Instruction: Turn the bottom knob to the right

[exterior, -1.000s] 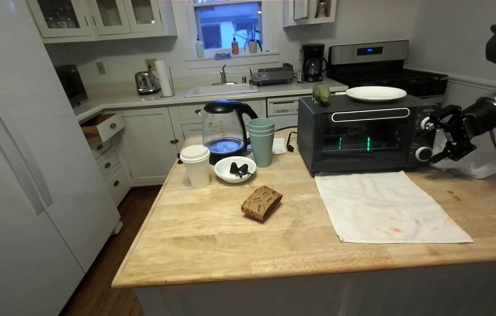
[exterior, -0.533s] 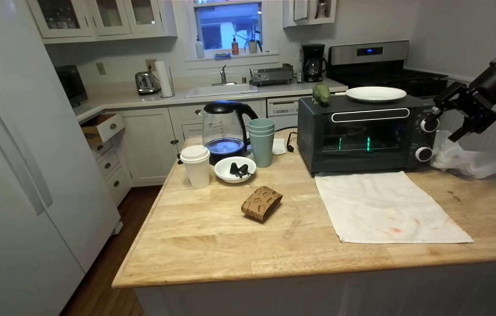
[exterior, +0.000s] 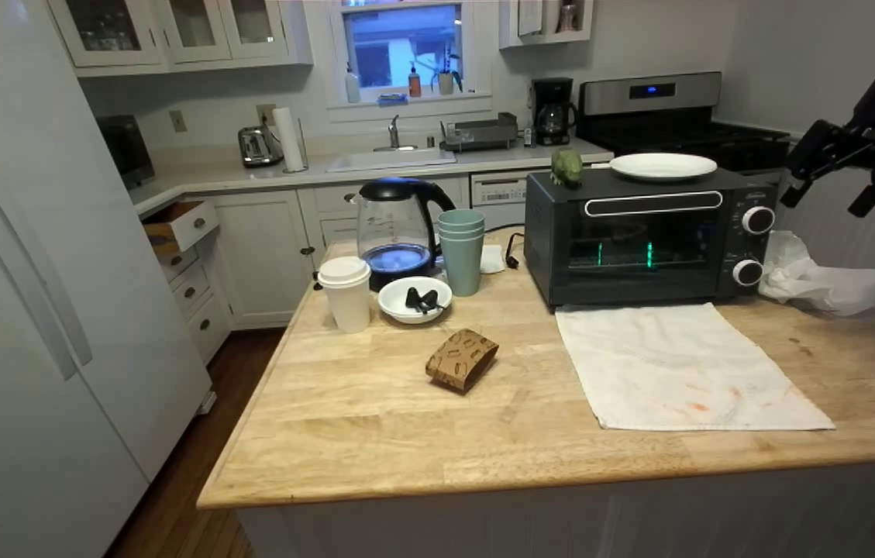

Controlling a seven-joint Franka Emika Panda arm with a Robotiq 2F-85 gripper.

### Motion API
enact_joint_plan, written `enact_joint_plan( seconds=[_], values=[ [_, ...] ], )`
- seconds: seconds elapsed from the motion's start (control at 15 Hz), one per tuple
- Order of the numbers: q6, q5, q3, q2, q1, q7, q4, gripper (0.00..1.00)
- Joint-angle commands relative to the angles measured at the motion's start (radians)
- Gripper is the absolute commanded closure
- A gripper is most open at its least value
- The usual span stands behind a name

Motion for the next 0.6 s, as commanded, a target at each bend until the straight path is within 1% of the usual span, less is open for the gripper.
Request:
enact_joint_plan(
  seconds=[0.0,0.07,0.2,0.53],
  values=[
    [-0.048,-0.088,-0.058,-0.046,0.066,0.073,-0.005,0.0],
    [-0.093,-0.114,-0.053,-0.089,0.069,0.098,-0.009,0.0],
    [-0.13,-0.128,-0.05,-0.144,0.067,0.107,-0.02,0.0],
    [-0.132,-0.131,-0.052,-0.155,0.065,0.107,-0.034,0.0]
  ],
)
